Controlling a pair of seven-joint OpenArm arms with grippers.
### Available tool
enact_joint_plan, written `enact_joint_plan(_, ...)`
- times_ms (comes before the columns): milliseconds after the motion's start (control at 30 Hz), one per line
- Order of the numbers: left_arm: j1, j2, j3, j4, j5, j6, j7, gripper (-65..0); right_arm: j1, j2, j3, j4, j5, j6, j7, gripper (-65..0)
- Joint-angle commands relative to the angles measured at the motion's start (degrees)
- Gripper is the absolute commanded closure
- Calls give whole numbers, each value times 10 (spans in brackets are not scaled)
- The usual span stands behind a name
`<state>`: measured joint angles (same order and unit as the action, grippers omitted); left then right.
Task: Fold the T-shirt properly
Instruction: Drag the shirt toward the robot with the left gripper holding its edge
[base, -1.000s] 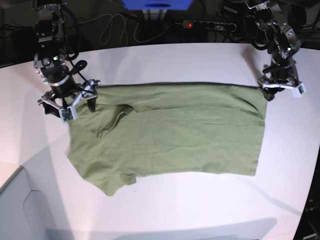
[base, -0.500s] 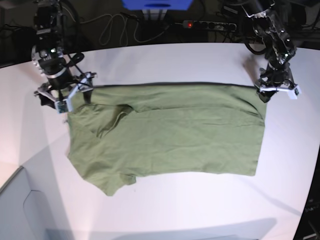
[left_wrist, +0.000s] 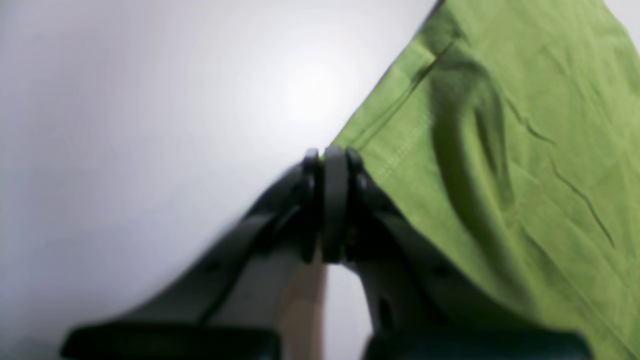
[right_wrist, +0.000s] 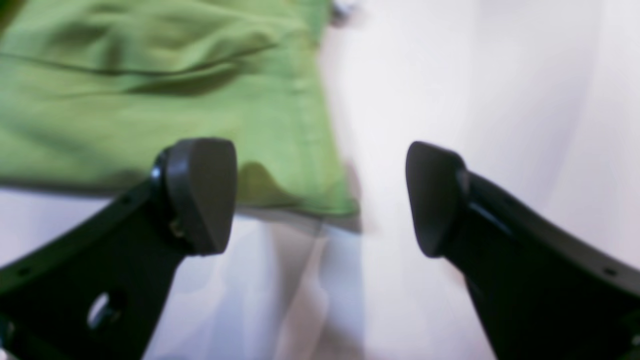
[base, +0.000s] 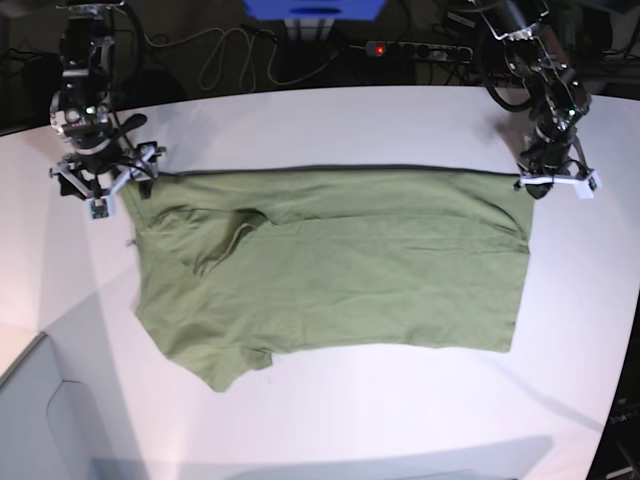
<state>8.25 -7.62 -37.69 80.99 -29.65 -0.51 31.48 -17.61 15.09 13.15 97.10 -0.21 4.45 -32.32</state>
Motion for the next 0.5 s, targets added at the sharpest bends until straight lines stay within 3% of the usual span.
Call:
enact_joint_plan(0,3,1,-2,2,7,4,16,0,4,7,3,-2,-1,2,12,-471)
enact_joint_plan(200,6,4,-2,2,7,4,16,0,5,8,3,-44,-2,2,13,-298)
enact_joint_plan(433,18,4,-2,7,7,4,16,0,0,8,14,-48,-2,2,17,0)
enact_joint_plan(467,23,4,-2,11,7,4,16,0,-1,7,23,-47,-2,2,16,0)
